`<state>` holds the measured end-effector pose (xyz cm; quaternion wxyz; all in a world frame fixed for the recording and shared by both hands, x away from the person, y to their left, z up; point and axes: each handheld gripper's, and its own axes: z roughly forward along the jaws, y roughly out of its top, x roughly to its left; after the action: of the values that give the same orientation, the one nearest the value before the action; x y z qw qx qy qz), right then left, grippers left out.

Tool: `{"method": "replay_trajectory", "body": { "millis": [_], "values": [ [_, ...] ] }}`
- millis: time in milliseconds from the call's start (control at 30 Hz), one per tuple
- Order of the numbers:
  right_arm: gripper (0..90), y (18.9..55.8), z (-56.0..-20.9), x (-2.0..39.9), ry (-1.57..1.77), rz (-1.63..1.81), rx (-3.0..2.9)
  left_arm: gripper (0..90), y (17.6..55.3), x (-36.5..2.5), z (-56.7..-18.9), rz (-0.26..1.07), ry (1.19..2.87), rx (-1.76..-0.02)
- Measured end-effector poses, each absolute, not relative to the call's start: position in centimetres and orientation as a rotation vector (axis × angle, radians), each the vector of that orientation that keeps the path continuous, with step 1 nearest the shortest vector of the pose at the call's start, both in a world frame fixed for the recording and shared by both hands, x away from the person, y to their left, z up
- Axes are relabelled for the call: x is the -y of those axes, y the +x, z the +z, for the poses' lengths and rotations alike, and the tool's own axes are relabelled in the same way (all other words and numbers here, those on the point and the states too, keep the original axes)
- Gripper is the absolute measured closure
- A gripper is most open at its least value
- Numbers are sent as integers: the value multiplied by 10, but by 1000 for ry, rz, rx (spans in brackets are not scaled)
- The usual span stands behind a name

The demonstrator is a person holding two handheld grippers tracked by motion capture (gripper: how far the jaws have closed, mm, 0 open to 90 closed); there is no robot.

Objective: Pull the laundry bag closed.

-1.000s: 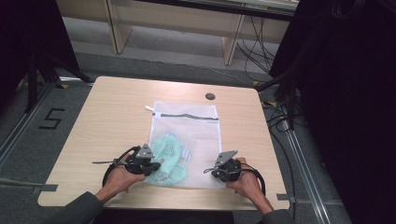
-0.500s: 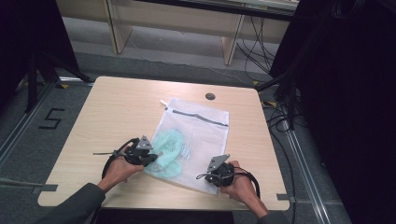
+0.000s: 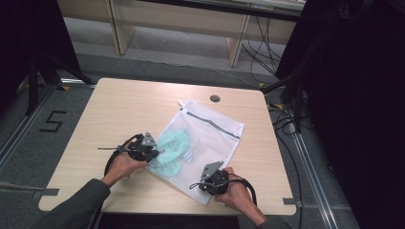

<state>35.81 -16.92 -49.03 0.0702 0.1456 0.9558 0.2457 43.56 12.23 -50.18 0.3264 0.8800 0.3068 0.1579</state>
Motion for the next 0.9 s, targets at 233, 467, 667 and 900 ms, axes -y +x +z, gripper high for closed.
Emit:
{"method": "replay_trajectory", "body": {
  "millis": [233, 467, 667, 900],
  "values": [
    [900, 356, -492, 148, 406, 768, -2889, 896, 450, -127, -502, 430, 2300, -835],
    [900, 358, -493, 123, 384, 799, -2908, 896, 470, -128, -502, 441, 2289, -851],
    [900, 359, -496, 95, 360, 856, -2916, 896, 489, -126, -503, 521, 2297, -871],
    [900, 364, -490, 88, 337, 901, -2907, 897, 489, -135, -495, 488, 2236, -895]
  ]
}}
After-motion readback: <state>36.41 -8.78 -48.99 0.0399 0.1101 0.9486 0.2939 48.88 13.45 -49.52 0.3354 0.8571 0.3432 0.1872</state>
